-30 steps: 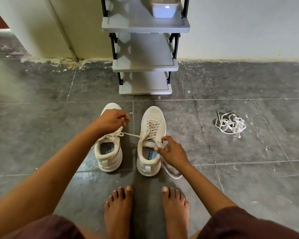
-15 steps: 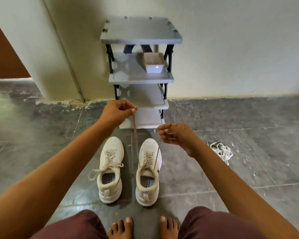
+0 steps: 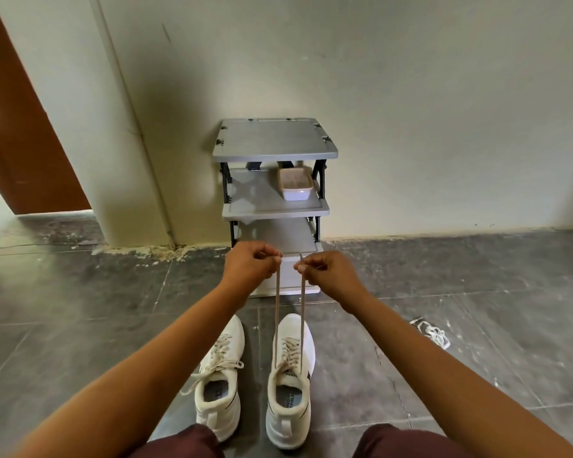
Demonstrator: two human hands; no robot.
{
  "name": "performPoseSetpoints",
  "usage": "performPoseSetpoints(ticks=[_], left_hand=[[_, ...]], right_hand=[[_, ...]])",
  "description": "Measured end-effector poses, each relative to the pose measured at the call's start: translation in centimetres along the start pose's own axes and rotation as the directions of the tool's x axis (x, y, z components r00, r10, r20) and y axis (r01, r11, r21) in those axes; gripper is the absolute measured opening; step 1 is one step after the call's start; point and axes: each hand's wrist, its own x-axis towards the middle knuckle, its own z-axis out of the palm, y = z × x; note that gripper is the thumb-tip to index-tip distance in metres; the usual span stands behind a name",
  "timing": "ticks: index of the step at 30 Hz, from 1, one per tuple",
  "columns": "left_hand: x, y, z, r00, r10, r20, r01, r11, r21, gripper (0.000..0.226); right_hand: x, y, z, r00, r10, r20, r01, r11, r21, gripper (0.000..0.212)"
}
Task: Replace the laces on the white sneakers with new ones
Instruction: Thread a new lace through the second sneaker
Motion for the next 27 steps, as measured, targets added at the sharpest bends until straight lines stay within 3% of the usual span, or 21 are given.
performPoseSetpoints(ticks=[3,8,17,27], left_hand=[[-0.2,-0.4,0.2,1.000,0.012,-0.029,-0.014,0.999,-0.050,0.014],[-0.2,-0.9,0.3,0.997,0.047,-0.065,-0.051,0.997,-0.066,0.019],[-0.4,-0.6,0.3,0.997,0.070,-0.019,-0.071,0.993,-0.092,0.015],[-0.5,-0.5,0.4,0.999,0.045,-0.003,-0.044,0.988,-0.150,0.010]], right_hand=[[0.1,-0.5,0.5,0.999,0.007,-0.051,0.002,0.985,0.171,0.008],[-0.4,-0.5,2.0,0.993,-0.042,-0.111,0.069,0.967,0.245,0.007],[-0.5,-0.6,2.4,0.974,-0.149,-0.172,0.177,0.972,0.156,0.010],[-0.5,-0.5,2.4,0.973,-0.158,-0.170,0.184,0.972,0.148,0.012]])
